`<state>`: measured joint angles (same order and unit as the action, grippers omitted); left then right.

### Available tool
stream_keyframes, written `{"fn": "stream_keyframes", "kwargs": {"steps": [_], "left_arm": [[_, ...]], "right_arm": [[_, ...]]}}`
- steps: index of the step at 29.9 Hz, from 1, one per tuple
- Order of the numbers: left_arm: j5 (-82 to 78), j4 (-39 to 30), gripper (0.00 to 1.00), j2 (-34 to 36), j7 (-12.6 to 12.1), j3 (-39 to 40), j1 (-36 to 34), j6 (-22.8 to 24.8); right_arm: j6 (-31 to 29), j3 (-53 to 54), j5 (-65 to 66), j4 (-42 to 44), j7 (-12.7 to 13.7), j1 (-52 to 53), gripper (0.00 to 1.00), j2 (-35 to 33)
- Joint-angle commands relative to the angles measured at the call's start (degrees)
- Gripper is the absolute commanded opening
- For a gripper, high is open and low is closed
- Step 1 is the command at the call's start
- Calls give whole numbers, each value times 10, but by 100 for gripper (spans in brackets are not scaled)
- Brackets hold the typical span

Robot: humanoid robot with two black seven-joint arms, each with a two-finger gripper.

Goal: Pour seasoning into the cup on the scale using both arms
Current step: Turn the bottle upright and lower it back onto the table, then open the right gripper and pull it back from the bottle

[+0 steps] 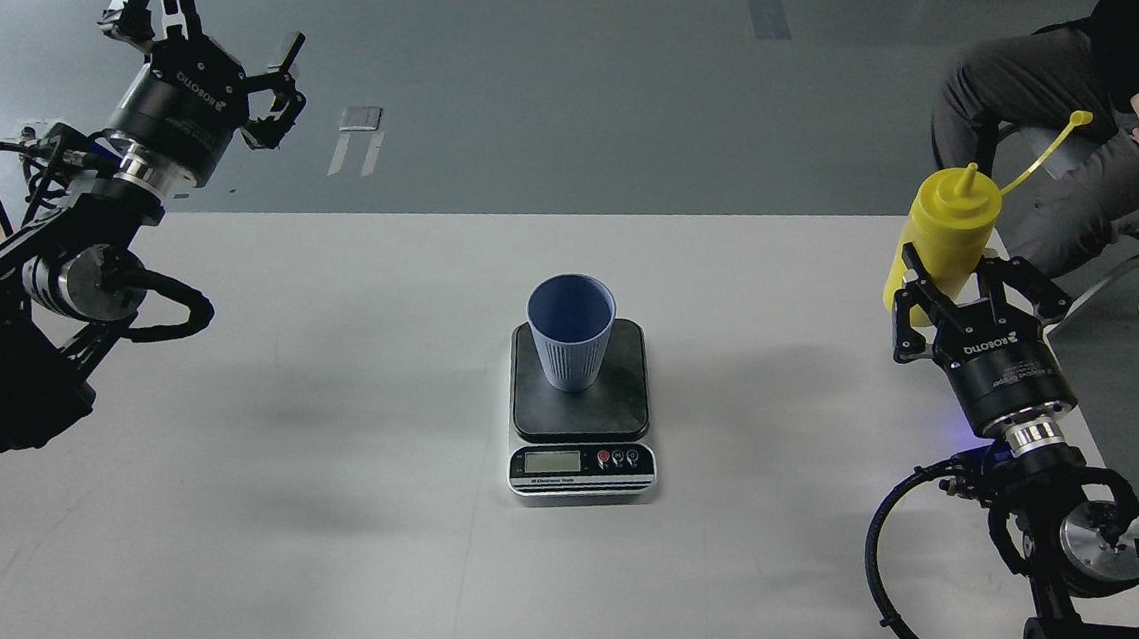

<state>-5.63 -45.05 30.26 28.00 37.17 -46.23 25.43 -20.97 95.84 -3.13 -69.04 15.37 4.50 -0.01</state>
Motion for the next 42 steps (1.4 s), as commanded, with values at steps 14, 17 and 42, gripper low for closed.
{"fn": "stream_keyframes", "kwargs": {"steps": [14,17,42], "left_arm": [[0,1,98,0,0,-1,-3,0],[0,1,98,-3,0,-1,-3,0],[-1,1,98,2,0,-1,-4,0]], "right_arm": [[-53,-46,-70,44,-1,-38,0,0],[-54,-61,-73,46,-2,-39,0,0],[-57,-83,-72,64,-17,-45,100,0]]}}
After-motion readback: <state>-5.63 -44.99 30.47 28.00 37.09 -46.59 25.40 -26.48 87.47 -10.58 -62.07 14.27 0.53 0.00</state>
